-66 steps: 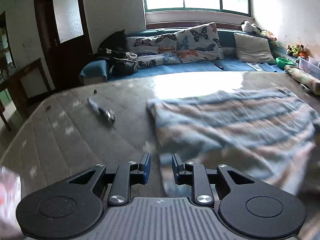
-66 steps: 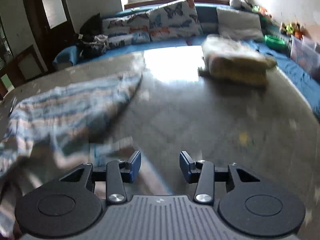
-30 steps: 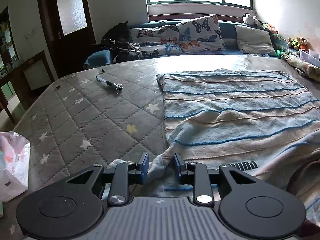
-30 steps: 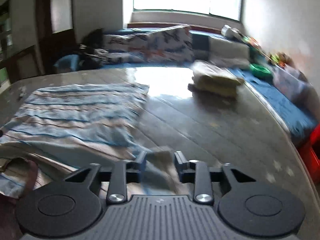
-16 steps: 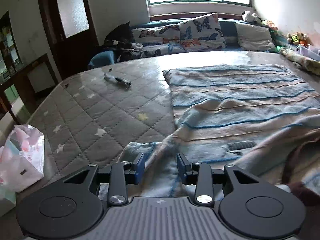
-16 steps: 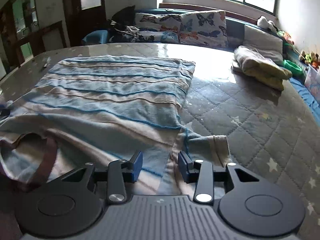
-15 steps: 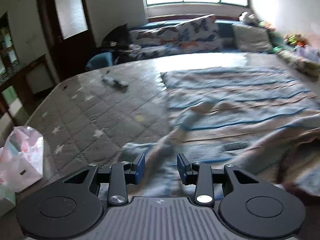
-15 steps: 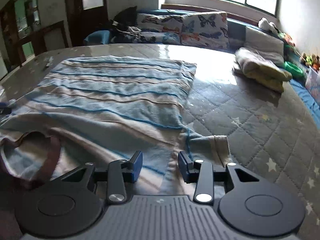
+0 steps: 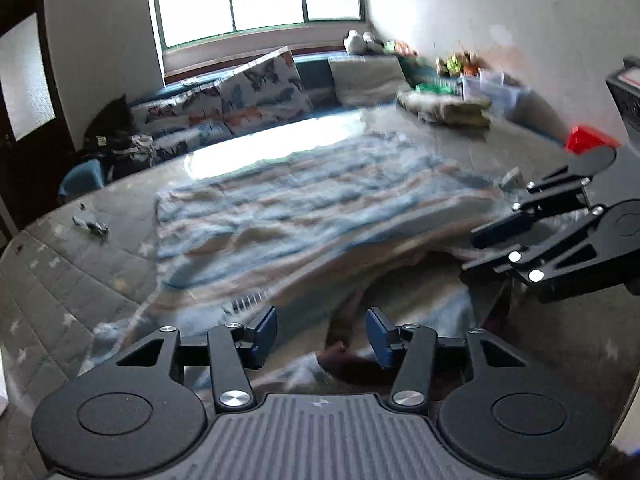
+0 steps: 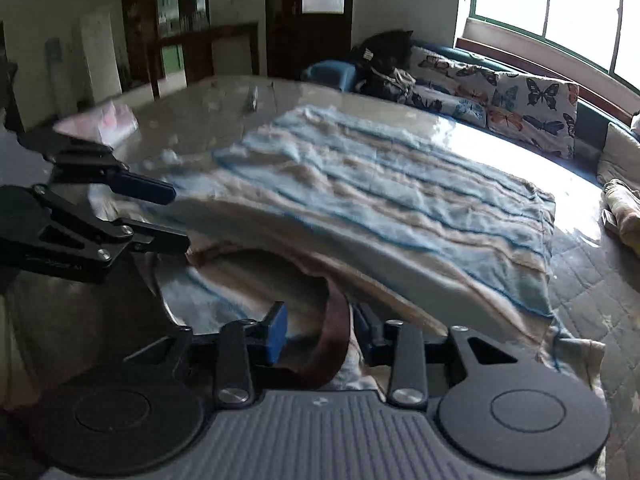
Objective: Fold towel
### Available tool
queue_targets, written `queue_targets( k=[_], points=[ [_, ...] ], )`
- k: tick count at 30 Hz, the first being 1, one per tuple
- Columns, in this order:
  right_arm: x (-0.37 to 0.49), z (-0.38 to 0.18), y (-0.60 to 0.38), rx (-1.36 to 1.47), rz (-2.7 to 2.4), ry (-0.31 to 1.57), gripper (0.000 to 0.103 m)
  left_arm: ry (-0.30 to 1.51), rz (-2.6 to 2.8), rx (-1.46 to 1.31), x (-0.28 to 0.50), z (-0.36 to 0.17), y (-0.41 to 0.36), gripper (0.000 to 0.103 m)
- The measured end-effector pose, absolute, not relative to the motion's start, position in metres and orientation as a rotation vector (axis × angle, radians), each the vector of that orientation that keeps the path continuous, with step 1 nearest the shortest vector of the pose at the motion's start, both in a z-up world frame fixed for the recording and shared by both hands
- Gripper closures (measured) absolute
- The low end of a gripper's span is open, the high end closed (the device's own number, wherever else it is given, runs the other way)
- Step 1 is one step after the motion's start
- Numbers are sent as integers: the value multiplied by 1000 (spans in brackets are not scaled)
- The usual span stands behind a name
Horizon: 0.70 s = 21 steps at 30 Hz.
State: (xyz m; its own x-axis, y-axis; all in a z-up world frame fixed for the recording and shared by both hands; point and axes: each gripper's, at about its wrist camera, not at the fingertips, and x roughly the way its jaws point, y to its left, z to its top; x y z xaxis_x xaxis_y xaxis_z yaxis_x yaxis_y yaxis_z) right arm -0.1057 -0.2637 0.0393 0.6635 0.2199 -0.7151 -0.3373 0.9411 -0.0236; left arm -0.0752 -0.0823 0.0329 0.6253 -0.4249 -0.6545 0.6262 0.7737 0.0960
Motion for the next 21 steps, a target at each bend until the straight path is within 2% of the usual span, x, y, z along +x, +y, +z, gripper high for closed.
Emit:
queue_targets(
  k=[1,2,3,4,7,10,16,21],
  points=[
    [-106,37,-262,-167,312,789,87,668,-616,338,-75,29,-83,59],
    [-107,34,-260,-175,307,794,90,682,-616,342,-76,26,-83,68],
    [-108,31,-258,-183,302,798,98,700,-621,337,-77,24,-81,86],
    [-111,33,-260,-179,301,790,100,717,-626,330,-78,22,-79,96],
    [-134,49,-261,-187,326,765,101,715,-652,299,-92,29,-69,101],
    [-157,65,-262,-195,351,741,101,698,-674,300,-108,34,-60,101],
    [-174,57,-253,-211,456,829,101,684,-702,288,-112,39,-51,101],
    [-162,75,-260,-187,433,758,95,653,-712,270,-108,49,-47,97]
  ],
)
